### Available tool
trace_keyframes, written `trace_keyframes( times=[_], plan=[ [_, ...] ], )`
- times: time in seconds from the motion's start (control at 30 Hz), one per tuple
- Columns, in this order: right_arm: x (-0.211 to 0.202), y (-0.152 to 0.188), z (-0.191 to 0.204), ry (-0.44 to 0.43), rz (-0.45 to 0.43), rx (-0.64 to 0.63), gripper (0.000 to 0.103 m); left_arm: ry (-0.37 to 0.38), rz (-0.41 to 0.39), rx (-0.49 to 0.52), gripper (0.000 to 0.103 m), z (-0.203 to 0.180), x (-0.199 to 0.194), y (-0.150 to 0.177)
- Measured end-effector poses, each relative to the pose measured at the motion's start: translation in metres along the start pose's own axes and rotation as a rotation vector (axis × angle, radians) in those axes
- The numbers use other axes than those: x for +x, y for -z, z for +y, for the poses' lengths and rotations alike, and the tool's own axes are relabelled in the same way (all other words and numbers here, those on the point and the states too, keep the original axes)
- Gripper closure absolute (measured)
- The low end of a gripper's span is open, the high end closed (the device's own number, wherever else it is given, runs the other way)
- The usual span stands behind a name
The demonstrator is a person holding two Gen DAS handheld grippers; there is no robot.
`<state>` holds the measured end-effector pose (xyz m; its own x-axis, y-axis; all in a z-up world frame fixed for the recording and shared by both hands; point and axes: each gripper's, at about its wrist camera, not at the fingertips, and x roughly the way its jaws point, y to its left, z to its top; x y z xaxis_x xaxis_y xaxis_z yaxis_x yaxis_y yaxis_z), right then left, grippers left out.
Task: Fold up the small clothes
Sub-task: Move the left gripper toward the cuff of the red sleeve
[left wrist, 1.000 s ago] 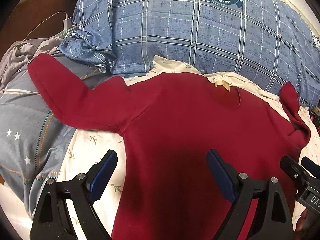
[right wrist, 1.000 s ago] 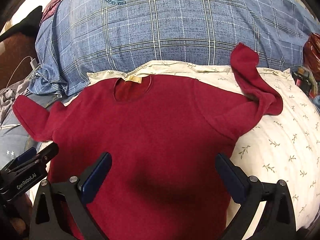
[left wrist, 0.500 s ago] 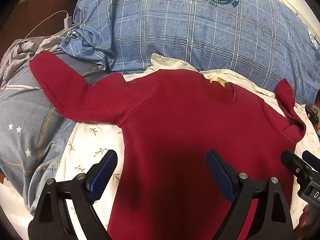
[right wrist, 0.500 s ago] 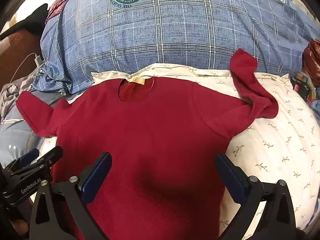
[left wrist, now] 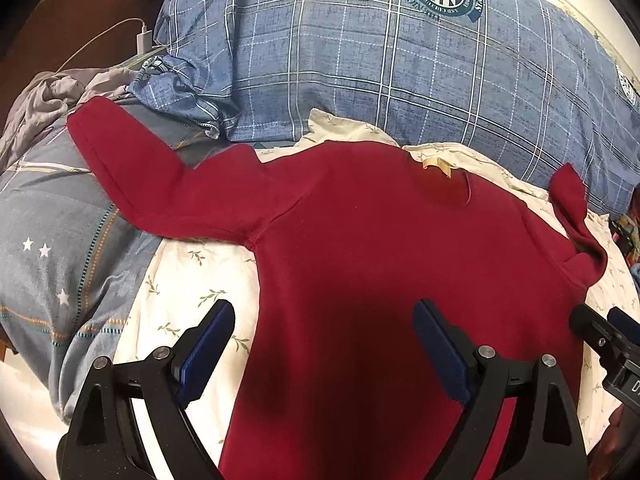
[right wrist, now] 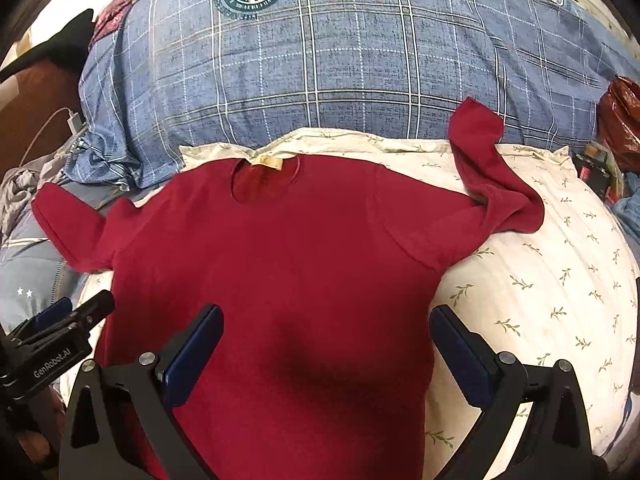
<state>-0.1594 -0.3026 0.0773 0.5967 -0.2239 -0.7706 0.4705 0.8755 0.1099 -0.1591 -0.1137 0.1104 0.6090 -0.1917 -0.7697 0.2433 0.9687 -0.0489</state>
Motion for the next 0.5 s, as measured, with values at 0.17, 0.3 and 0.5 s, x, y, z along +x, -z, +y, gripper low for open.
trace_keyframes(
  times=[0.17,0.3,0.5],
  plan=[
    [-0.013,0.002,0.003,-0.002,-0.038,0.011,0.0,-0.002,-0.019,0.013,0.012,0.0,-0.011,0.004],
    [-0.023,0.003,0.003,0.002,-0.069,0.025,0.0,0.005,-0.039,0.006,0.012,0.004,-0.023,0.007],
    [-0.026,0.002,0.006,-0.039,-0.078,0.046,0.0,-0.009,-0.054,0.006,0.012,0.012,-0.031,0.009]
  ],
)
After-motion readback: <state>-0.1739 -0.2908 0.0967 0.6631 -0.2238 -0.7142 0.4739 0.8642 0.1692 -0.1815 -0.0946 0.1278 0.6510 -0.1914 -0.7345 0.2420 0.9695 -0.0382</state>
